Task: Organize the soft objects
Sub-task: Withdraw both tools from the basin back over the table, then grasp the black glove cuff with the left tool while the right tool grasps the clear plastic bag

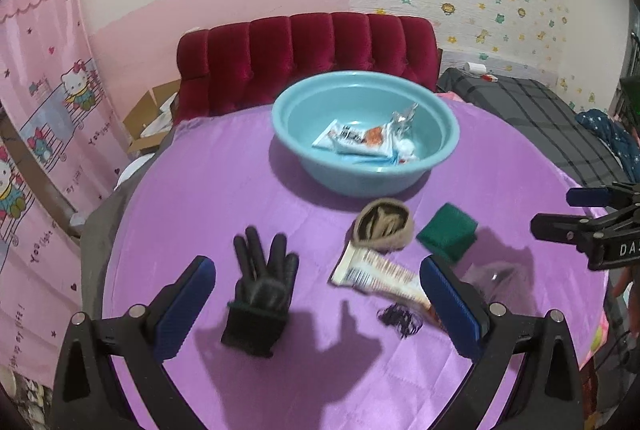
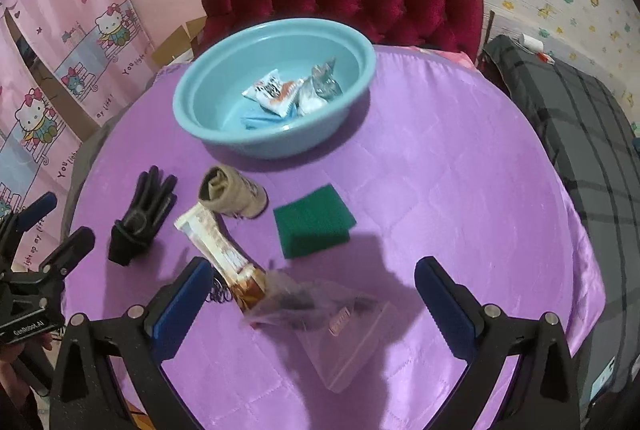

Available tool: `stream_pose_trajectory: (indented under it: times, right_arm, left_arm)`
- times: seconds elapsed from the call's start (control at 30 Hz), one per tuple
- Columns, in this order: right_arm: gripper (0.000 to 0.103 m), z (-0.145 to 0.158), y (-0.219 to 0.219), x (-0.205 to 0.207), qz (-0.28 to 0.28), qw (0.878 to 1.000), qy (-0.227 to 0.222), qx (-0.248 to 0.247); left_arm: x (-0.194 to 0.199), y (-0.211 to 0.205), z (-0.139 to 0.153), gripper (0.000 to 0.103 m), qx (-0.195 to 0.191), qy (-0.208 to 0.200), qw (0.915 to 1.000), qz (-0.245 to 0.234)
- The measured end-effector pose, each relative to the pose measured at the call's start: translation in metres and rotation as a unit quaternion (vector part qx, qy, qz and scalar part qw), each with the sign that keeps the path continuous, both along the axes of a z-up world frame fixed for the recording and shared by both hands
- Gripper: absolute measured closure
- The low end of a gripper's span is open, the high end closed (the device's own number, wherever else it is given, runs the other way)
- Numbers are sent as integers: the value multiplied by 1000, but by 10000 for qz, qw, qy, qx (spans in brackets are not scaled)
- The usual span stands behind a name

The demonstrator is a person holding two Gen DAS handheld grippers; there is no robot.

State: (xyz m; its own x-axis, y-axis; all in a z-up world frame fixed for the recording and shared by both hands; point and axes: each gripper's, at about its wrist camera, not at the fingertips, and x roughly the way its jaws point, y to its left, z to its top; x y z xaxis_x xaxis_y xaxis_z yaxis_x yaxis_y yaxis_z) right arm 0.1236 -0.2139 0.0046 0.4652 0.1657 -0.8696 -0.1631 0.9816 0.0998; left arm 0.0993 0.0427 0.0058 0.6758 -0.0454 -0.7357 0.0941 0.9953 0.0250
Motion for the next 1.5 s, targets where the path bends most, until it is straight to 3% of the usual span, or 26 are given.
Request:
stream_pose_trajectory:
  times: [0.33,0.57,0.87,0.97,1.03,1.13,1.23,1.5]
  right_arm:
    - [0,-35,-3,-29,3,9997,-224,0]
    - [0,-73,-5,-34,-55,9997,197,-133]
    - [1,-93,-6,-26,-172,9984,469,-257]
    - [20,-94,-4,-25,-179,9985,480,-186]
    - [64,-98,-3,-24,-210,9980,572,-156]
    - [84,-99,-3,-28,-171,9983,559,-87]
    - [92,-94,-5,-33,-212,9987,453,-37]
    - [93,-73,-6,-37,-422,9989,210,51]
  left_arm:
    - [-33,11,-39,0,193,-62,9994,296]
    - [-39,19,-67,0,45,239,9990,377]
    - [-42,32,-75,0,-40,326,9982,495]
    - [-42,35,-79,0,-84,373,9979,523]
    - [-40,37,-83,0,-75,408,9977,532]
    - [-38,40,-86,0,-73,440,9975,549]
    - [-34,44,-88,0,-116,459,9971,590]
    - [-18,51,-93,0,-205,439,9966,660]
